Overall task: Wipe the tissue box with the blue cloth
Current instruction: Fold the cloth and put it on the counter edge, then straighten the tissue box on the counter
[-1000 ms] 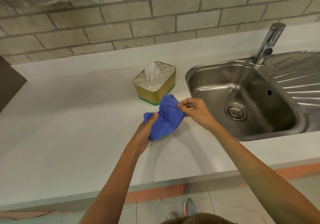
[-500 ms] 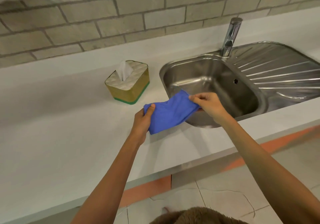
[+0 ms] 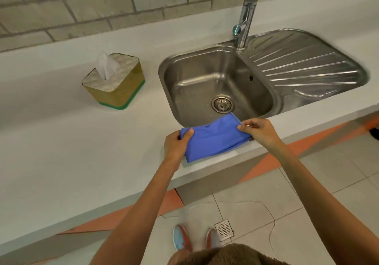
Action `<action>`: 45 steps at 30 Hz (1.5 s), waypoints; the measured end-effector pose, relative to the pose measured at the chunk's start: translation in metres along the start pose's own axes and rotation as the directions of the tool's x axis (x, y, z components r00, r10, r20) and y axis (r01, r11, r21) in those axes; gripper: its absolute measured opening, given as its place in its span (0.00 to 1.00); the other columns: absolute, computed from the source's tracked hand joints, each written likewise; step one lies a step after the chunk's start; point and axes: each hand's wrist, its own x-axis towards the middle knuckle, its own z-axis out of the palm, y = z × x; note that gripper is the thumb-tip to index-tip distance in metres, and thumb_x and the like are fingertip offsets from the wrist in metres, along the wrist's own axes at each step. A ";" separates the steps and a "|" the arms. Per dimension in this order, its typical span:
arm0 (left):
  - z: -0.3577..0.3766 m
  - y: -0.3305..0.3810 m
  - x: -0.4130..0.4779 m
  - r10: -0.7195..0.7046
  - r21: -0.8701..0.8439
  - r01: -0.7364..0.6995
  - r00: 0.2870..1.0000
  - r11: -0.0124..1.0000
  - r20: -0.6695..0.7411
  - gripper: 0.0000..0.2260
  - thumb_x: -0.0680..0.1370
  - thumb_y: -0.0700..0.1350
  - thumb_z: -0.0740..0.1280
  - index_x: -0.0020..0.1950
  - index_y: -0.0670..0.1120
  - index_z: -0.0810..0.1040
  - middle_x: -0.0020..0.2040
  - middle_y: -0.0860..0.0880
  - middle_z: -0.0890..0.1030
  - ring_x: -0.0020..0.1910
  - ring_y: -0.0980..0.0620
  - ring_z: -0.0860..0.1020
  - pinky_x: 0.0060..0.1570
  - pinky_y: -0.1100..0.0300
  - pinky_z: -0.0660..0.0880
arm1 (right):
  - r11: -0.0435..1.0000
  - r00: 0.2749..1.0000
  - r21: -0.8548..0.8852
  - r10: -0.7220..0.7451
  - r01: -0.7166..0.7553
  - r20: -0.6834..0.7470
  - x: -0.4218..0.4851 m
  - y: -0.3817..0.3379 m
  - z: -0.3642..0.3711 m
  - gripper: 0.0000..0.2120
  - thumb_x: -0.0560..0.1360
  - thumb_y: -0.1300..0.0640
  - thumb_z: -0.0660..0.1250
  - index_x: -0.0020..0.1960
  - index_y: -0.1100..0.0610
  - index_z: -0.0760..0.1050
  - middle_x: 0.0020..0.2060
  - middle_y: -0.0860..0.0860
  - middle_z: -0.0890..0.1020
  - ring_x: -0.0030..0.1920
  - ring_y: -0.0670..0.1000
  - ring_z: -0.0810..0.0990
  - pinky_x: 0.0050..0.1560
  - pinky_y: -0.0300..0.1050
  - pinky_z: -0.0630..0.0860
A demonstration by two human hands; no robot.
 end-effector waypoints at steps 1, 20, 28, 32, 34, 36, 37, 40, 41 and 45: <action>0.004 -0.002 -0.001 0.024 0.049 -0.022 0.999 0.999 -0.042 0.11 0.76 0.48 0.67 0.42 0.40 0.78 0.41 0.43 0.80 0.42 0.47 0.75 0.37 0.60 0.72 | 1.000 1.000 -0.021 0.015 -0.015 0.002 -0.001 0.005 -0.002 0.10 0.70 0.58 0.72 0.47 0.63 0.79 0.42 0.58 0.79 0.44 0.53 0.77 0.40 0.45 0.76; 0.012 -0.009 -0.016 0.293 0.503 -0.119 0.914 0.856 -0.281 0.17 0.77 0.49 0.65 0.64 0.43 0.71 0.59 0.43 0.77 0.54 0.45 0.78 0.52 0.56 0.74 | 0.886 0.977 -0.441 -0.197 0.143 -0.079 0.004 -0.002 0.011 0.19 0.69 0.50 0.70 0.57 0.56 0.76 0.55 0.57 0.78 0.52 0.56 0.78 0.49 0.44 0.70; -0.010 0.016 -0.005 0.225 0.262 -0.127 0.893 0.957 -0.389 0.14 0.78 0.50 0.63 0.58 0.42 0.75 0.55 0.43 0.81 0.51 0.48 0.78 0.54 0.61 0.72 | 0.905 0.959 -0.333 -0.282 0.263 -0.010 0.015 -0.044 0.040 0.12 0.71 0.54 0.67 0.52 0.56 0.78 0.38 0.50 0.79 0.42 0.49 0.76 0.46 0.40 0.68; -0.034 0.030 0.009 0.136 0.066 -0.119 0.900 0.991 -0.415 0.13 0.79 0.47 0.62 0.59 0.42 0.74 0.57 0.40 0.80 0.51 0.42 0.81 0.55 0.51 0.78 | 0.923 0.956 -0.253 -0.292 0.291 0.036 0.030 -0.070 0.066 0.10 0.71 0.55 0.68 0.51 0.57 0.79 0.36 0.51 0.80 0.41 0.50 0.78 0.48 0.41 0.72; -0.050 0.036 0.017 0.098 -0.036 -0.124 0.901 0.992 -0.422 0.13 0.79 0.46 0.60 0.60 0.40 0.73 0.58 0.39 0.79 0.47 0.44 0.81 0.51 0.54 0.78 | 0.919 0.950 -0.240 -0.303 0.313 0.076 0.040 -0.086 0.082 0.10 0.71 0.56 0.68 0.51 0.58 0.79 0.39 0.54 0.81 0.41 0.48 0.76 0.47 0.39 0.71; -0.067 0.042 0.026 0.044 -0.157 -0.122 0.902 0.980 -0.429 0.14 0.79 0.45 0.60 0.62 0.40 0.70 0.58 0.38 0.77 0.44 0.46 0.79 0.51 0.53 0.77 | 0.918 0.941 -0.217 -0.307 0.332 0.142 0.050 -0.101 0.101 0.11 0.72 0.56 0.68 0.52 0.59 0.79 0.41 0.54 0.82 0.43 0.48 0.76 0.52 0.42 0.73; -0.076 0.045 0.031 0.015 -0.218 -0.122 0.900 0.968 -0.435 0.14 0.80 0.44 0.59 0.64 0.40 0.69 0.57 0.38 0.77 0.42 0.46 0.78 0.51 0.53 0.77 | 0.917 0.936 -0.209 -0.306 0.339 0.175 0.055 -0.107 0.110 0.11 0.72 0.55 0.68 0.53 0.58 0.79 0.44 0.55 0.82 0.44 0.48 0.77 0.54 0.43 0.73; -0.102 0.051 0.051 -0.070 -0.369 -0.113 0.891 0.923 -0.449 0.17 0.79 0.43 0.59 0.67 0.41 0.64 0.48 0.44 0.74 0.36 0.51 0.76 0.43 0.58 0.76 | 0.924 0.928 -0.176 -0.297 0.339 0.227 0.069 -0.125 0.140 0.14 0.73 0.54 0.68 0.56 0.58 0.78 0.49 0.56 0.82 0.49 0.50 0.78 0.54 0.43 0.72; -0.110 0.052 0.058 -0.096 -0.405 -0.105 0.890 0.908 -0.445 0.17 0.79 0.43 0.59 0.68 0.42 0.63 0.46 0.47 0.74 0.37 0.51 0.76 0.42 0.59 0.76 | 0.933 0.928 -0.150 -0.288 0.328 0.238 0.073 -0.131 0.150 0.15 0.73 0.53 0.67 0.57 0.58 0.77 0.50 0.56 0.82 0.51 0.52 0.79 0.55 0.44 0.73; -0.142 0.060 0.087 -0.166 -0.472 -0.043 0.905 0.880 -0.392 0.21 0.79 0.44 0.59 0.71 0.44 0.59 0.58 0.43 0.74 0.49 0.46 0.74 0.52 0.56 0.74 | 0.967 0.932 -0.034 -0.232 0.251 0.278 0.092 -0.157 0.188 0.22 0.75 0.51 0.64 0.66 0.60 0.69 0.56 0.62 0.79 0.55 0.59 0.79 0.61 0.55 0.73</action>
